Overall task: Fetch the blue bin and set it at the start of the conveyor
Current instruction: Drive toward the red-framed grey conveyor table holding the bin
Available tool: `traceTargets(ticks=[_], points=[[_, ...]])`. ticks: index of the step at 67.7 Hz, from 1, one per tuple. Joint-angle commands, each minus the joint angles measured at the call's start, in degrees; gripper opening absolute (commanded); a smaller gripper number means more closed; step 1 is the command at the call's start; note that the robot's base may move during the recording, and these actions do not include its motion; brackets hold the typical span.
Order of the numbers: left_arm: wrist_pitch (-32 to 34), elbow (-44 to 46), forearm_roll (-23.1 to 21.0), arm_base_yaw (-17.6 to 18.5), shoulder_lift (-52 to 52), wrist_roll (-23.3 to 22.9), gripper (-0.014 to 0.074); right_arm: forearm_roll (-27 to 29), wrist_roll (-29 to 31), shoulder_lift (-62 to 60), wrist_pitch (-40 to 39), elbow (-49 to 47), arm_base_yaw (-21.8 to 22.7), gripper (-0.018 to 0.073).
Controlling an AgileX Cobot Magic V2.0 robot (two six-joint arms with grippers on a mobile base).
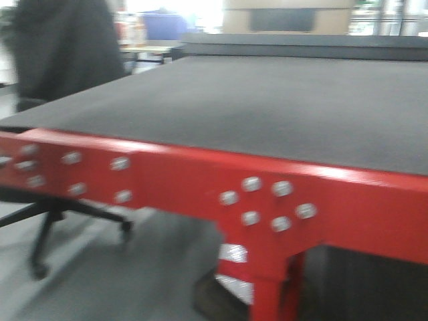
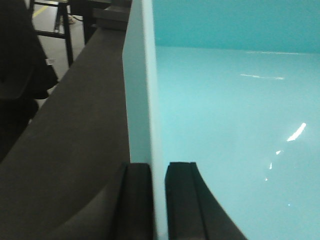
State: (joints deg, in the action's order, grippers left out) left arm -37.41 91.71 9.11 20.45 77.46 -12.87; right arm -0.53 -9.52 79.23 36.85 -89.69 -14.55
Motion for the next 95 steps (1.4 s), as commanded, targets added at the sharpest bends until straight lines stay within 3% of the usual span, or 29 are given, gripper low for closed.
traceTargets(ticks=[1, 95], points=[[2.52, 0.58, -2.26, 0.3, -1.05, -0.08, -0.0111, -0.28, 1.1, -0.38, -4.34, -0.62, 0.08, -0.0151], [2.52, 0.58, -2.26, 0.3, -1.05, -0.08, -0.0111, -0.28, 1.1, -0.38, -4.34, -0.62, 0.08, -0.0151]])
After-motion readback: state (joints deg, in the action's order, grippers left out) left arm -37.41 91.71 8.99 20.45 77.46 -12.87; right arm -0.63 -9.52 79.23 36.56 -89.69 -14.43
